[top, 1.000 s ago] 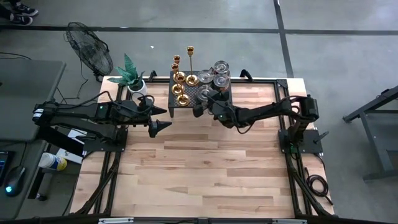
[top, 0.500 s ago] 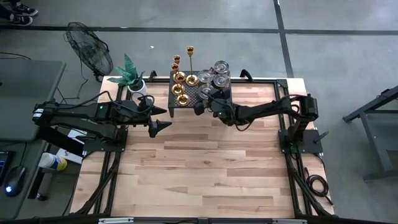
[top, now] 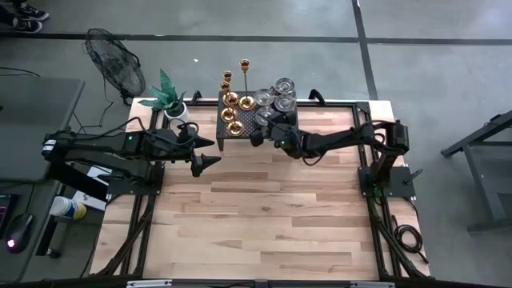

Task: Pick & Place candle stick holders
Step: Put the green scented candle on the shelf

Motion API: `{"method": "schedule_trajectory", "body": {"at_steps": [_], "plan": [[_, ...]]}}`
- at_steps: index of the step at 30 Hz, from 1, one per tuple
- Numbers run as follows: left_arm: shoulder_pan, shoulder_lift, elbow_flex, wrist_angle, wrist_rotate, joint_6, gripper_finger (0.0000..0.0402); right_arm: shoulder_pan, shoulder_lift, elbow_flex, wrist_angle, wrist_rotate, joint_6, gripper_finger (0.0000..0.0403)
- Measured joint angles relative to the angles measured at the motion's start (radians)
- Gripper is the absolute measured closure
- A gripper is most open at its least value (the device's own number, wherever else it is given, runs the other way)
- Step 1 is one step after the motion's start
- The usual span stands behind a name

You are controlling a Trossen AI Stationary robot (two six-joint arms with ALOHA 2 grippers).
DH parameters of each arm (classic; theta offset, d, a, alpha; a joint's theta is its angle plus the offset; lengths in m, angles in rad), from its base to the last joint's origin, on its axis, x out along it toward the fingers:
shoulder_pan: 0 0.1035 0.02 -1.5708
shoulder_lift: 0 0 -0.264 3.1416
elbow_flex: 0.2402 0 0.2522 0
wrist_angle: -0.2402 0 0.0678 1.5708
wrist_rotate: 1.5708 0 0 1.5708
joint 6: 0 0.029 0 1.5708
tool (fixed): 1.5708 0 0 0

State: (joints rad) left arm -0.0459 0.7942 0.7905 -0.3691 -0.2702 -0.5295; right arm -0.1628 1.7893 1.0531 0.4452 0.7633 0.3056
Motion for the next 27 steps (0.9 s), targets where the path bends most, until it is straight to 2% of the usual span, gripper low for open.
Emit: {"method": "schedule_trajectory", "body": {"at_steps": [15, 18, 27], "plan": [[0.000, 0.000, 0.000, 0.000, 0.000, 0.000, 0.0027, -0.008, -0.002, 0.000, -0.017, -0.047, 0.007, 0.0052], [0.000, 0.000, 0.000, 0.000, 0.000, 0.000, 0.0027, -0.007, -0.002, 0.000, -0.016, -0.083, 0.009, 0.0051], [0.000, 0.000, 0.000, 0.000, 0.000, 0.000, 0.0027, -0.007, -0.002, 0.000, -0.013, -0.080, 0.008, 0.0008]]}}
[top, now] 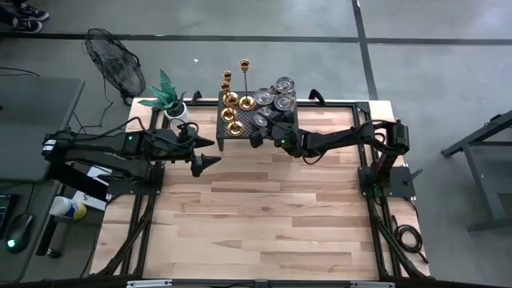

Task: Pick & Place candle stick holders
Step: Put the green scented candle on the shelf

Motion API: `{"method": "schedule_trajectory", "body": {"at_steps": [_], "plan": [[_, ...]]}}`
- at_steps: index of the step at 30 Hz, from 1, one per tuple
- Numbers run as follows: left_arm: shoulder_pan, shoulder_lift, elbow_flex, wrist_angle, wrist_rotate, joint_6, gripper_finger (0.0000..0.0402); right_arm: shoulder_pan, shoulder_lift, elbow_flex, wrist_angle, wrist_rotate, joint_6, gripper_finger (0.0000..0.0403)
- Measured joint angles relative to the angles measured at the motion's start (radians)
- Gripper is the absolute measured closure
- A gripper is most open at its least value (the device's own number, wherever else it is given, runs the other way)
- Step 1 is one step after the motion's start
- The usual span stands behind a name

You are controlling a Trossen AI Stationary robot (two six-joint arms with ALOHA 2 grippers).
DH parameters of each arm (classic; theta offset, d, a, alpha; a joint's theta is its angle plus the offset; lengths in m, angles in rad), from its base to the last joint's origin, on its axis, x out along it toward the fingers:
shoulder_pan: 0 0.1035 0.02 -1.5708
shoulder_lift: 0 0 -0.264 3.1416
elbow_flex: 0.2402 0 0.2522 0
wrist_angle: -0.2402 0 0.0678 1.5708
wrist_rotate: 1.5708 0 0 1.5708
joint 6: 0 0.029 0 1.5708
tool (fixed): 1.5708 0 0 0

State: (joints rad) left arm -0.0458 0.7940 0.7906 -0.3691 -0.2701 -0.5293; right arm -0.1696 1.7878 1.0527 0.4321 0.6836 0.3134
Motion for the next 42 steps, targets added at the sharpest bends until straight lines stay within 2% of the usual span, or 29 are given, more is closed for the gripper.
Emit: {"method": "schedule_trajectory", "body": {"at_steps": [26, 42], "plan": [[0.000, 0.000, 0.000, 0.000, 0.000, 0.000, 0.0027, 0.000, -0.013, 0.000, 0.114, 0.031, -0.071, 0.0006], [0.000, 0.000, 0.000, 0.000, 0.000, 0.000, 0.0027, 0.002, -0.032, 0.000, 0.157, 0.011, -0.116, 0.0004]]}}
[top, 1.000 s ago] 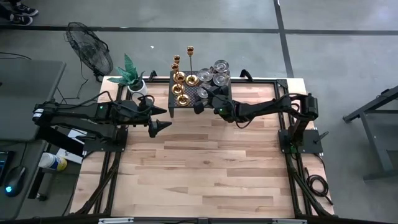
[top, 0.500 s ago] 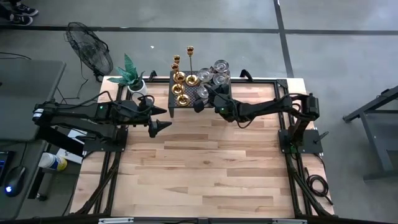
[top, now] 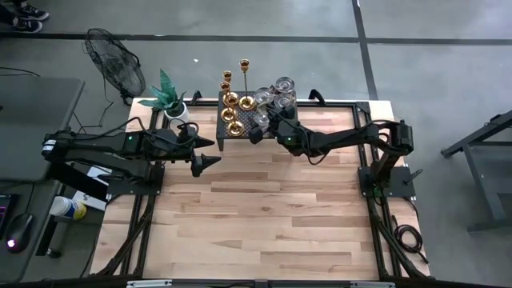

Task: Pick & Place candle stick holders
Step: Put the green scented candle on the shelf

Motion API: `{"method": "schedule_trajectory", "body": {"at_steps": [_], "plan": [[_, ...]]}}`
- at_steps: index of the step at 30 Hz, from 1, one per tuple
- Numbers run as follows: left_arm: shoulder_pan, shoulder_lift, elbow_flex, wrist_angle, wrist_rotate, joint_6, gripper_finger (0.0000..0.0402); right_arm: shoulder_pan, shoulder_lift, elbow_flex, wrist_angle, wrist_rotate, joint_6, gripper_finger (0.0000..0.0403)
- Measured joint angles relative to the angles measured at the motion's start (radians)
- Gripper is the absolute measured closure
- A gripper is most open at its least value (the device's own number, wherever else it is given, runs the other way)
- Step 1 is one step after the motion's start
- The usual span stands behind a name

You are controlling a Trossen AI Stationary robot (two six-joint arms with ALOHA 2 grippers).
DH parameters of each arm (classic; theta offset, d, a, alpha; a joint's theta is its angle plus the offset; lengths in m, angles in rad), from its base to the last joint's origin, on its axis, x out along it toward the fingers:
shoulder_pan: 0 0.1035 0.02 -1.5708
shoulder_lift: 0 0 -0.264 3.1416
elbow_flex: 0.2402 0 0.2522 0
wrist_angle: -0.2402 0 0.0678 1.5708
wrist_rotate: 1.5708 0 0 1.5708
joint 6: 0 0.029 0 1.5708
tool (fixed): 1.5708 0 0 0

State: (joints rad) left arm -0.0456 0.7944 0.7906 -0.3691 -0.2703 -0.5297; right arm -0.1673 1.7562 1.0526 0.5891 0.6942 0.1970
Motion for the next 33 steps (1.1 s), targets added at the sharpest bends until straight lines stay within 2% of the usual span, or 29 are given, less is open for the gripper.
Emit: {"method": "schedule_trajectory", "body": {"at_steps": [13, 21, 25, 30, 33], "plan": [[0.000, 0.000, 0.000, 0.000, 0.000, 0.000, 0.0027, 0.000, -0.053, 0.000, -0.025, -0.050, -0.052, 0.0025], [0.000, 0.000, 0.000, 0.000, 0.000, 0.000, 0.0027, 0.021, -0.092, 0.000, -0.035, -0.102, -0.156, 0.0048], [0.000, 0.000, 0.000, 0.001, 0.000, 0.000, 0.0027, 0.045, -0.096, -0.001, -0.038, -0.188, -0.202, 0.0069], [0.000, 0.000, 0.000, 0.000, 0.000, 0.000, 0.0027, 0.081, -0.096, -0.057, 0.065, -0.386, -0.204, 0.0098], [0.000, 0.000, 0.000, 0.000, 0.000, 0.000, 0.0027, 0.105, -0.096, -0.117, 0.118, -0.413, -0.205, 0.0118]]}}
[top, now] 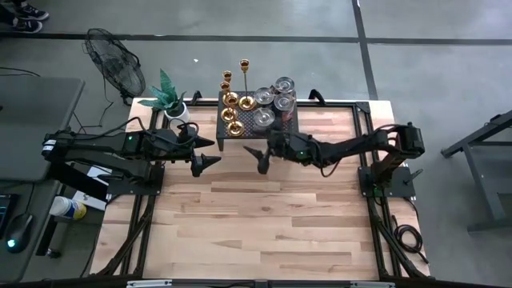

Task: Pick & Place candle stick holders
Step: Put the green scented candle on the shelf

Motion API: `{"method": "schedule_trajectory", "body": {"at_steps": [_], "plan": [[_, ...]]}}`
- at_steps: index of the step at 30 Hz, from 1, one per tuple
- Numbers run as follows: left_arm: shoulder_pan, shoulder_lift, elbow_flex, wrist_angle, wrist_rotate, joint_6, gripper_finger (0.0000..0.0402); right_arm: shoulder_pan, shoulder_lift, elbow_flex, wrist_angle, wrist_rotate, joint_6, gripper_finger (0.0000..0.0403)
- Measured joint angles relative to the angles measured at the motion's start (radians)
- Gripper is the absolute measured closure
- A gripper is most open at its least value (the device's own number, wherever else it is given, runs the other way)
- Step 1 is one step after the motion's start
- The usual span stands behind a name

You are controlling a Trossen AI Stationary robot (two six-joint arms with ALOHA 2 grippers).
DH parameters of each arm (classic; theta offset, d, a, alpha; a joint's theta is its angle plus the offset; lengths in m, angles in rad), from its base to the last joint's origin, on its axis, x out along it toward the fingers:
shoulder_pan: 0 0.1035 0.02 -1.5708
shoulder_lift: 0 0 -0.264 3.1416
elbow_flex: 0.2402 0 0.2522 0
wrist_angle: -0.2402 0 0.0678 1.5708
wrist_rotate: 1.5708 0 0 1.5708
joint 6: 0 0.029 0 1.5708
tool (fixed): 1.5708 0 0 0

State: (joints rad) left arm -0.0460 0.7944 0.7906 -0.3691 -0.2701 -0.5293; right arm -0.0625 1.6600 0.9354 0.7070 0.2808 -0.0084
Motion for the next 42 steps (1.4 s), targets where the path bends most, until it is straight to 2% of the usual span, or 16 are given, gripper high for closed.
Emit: {"method": "schedule_trajectory", "body": {"at_steps": [10, 18, 27, 42], "plan": [[0.000, 0.000, 0.000, 0.000, 0.000, 0.000, 0.0027, 0.003, 0.000, -0.105, 0.075, 0.002, 0.016, 0.0200], [0.000, 0.000, 0.000, 0.000, 0.000, 0.000, 0.0027, -0.042, 0.000, -0.122, 0.023, -0.001, 0.136, 0.0291], [0.000, 0.000, 0.000, 0.000, 0.000, 0.000, 0.0027, -0.071, 0.000, -0.122, 0.007, -0.005, 0.150, 0.0393], [0.000, 0.000, 0.000, 0.000, 0.000, 0.000, 0.0027, -0.117, 0.000, -0.122, 0.007, 0.052, 0.190, 0.0399]]}}
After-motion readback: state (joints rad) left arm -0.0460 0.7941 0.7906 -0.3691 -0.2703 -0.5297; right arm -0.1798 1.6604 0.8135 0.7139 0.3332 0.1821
